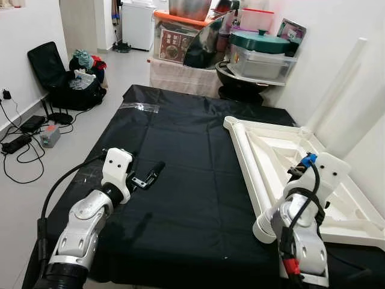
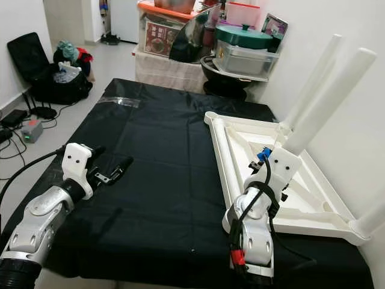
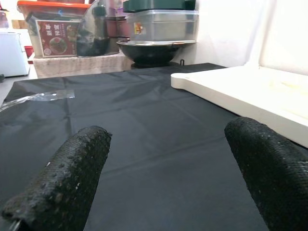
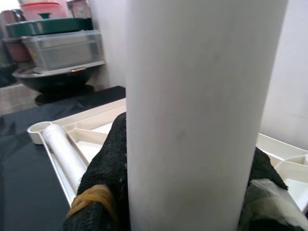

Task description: Building children table

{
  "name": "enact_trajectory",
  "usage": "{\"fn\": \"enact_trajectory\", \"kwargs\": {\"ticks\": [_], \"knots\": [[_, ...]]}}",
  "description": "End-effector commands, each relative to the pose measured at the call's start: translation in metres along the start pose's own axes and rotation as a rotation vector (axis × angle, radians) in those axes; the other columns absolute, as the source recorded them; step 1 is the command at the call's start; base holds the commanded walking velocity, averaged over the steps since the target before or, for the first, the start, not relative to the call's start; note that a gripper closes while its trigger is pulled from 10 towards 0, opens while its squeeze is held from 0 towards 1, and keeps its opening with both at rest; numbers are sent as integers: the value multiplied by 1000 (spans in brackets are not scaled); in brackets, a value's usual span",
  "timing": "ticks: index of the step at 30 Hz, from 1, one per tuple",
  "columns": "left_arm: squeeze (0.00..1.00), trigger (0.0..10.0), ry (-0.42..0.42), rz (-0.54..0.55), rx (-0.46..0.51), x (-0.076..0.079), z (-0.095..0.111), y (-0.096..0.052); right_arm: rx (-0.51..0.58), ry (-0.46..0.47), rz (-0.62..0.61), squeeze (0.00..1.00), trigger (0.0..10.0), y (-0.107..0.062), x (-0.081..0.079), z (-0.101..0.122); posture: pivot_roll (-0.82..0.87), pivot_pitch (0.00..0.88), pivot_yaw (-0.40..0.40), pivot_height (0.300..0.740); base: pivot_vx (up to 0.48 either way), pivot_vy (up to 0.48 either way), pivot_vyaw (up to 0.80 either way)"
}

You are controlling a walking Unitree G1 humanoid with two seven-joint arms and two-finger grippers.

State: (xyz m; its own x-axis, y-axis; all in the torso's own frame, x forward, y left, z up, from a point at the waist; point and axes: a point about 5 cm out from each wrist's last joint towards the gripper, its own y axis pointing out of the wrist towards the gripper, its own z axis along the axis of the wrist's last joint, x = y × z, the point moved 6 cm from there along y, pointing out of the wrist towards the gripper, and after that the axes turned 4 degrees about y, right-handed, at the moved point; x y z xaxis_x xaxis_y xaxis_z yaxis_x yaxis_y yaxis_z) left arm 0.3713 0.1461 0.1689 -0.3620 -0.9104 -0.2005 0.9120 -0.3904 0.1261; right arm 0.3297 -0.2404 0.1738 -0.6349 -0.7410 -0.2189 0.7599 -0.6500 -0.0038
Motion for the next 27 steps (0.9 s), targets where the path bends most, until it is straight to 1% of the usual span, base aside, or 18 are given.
{"fn": "enact_trajectory", "kwargs": {"ticks": [1,3,4,6,7,9,10,14,16,20,24,26,27], "knots": [[0,10000,-1,-20,2,6,0,3,-156,-105,-87,0,10000,0,36,-48,49,0,-116,740,0,0,0],[0,10000,-1,-20,2,6,-1,3,-132,-94,-32,0,10000,0,30,-44,49,0,-115,740,0,0,0],[0,10000,-1,-20,2,6,-1,3,-132,-94,-32,0,10000,0,30,-44,49,0,-115,740,0,0,0],[0,10000,-1,-20,2,6,-1,3,-120,-86,10,0,10000,-2,24,-41,49,0,-115,740,0,0,0],[0,10000,-1,-20,2,6,-1,3,-120,-86,10,0,10000,-2,24,-41,49,0,-115,740,0,0,0],[0,10000,0,-20,1,6,-1,3,-115,-89,68,0,10000,-3,17,-40,48,0,-114,740,0,0,0],[0,10000,0,-20,1,6,-1,3,-115,-89,68,0,10000,-3,17,-40,48,0,-114,740,0,0,0],[0,10000,-1,-21,-1,6,-2,3,-126,-92,135,0,10000,-5,11,-43,47,0,-113,740,0,0,0],[0,10000,-1,-21,-1,6,-2,3,-126,-92,135,0,10000,-5,11,-43,47,0,-113,740,0,0,0],[0,10000,0,-22,-3,6,-3,3,-142,-96,196,0,10000,-8,3,-47,47,0,-115,740,0,0,0],[0,10000,0,-22,-3,6,-3,3,-147,-93,212,0,10000,-8,1,-48,49,0,-116,740,0,0,0],[0,10000,0,-21,-4,6,-3,3,-150,-88,260,0,10000,-10,-5,-50,50,0,-117,740,0,0,0],[0,10000,0,-21,-4,6,-3,3,-150,-88,260,0,10000,-10,-5,-50,50,0,-117,740,0,0,0]]}}
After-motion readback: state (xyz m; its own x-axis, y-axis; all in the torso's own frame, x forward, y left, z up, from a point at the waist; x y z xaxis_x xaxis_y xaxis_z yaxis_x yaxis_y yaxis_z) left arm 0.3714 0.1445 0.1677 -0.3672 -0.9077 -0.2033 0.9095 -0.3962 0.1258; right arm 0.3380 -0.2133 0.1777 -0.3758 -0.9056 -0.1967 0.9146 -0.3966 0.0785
